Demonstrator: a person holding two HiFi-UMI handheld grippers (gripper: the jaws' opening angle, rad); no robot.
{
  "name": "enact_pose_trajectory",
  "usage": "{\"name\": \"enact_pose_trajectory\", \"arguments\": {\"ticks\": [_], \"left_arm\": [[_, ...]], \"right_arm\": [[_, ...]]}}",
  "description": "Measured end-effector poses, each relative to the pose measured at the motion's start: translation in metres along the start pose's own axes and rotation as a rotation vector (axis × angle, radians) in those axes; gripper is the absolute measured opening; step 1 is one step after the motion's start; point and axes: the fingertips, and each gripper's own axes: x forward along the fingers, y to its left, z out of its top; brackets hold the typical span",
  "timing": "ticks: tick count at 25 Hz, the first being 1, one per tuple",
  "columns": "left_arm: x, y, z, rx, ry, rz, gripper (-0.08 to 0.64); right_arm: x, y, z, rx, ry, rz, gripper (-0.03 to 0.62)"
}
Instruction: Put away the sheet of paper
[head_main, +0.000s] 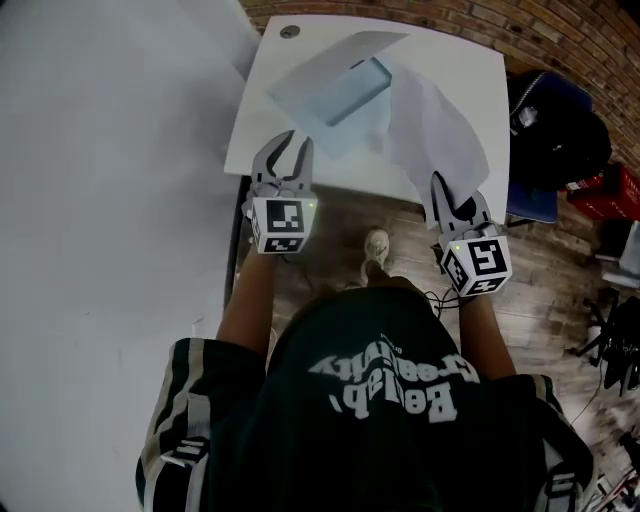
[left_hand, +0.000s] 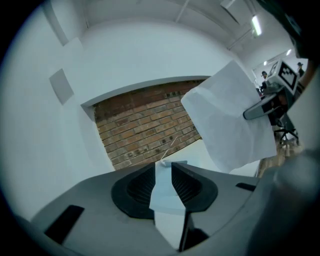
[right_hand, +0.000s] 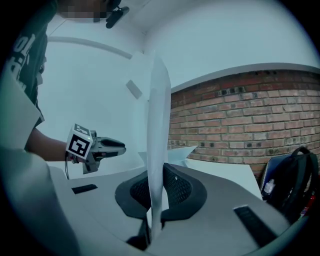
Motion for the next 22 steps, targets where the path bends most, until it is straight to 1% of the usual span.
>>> {"name": "enact_pose_trajectory", "arguments": {"ticks": [4, 10, 13, 17, 22], "left_arm": [[0.031, 0.010, -0.025, 0.009, 0.072, 0.042, 0.104], [0.064, 0.023, -0.053, 0.037, 0.166, 0.095, 0.120], [0.075, 0.029, -0.061, 0.065, 0.201, 0.109, 0.130], [0.086, 0.038, -0.064, 0.095, 0.218, 0.118, 0.132], [0.103, 0.051, -0.063, 0.114, 0.209, 0.113, 0.132]], "right_arm": [[0.028, -0.015, -0.010, 0.007, 0.044, 0.057, -0.006], [0.066, -0.035, -0.017, -0.001, 0.068, 0.126, -0.006], [0.077, -0.039, -0.016, -0.002, 0.071, 0.152, -0.006], [0.089, -0.042, -0.010, -0.010, 0.067, 0.172, -0.006], [0.101, -0.046, -0.001, -0.026, 0.062, 0.170, -0.006]]}}
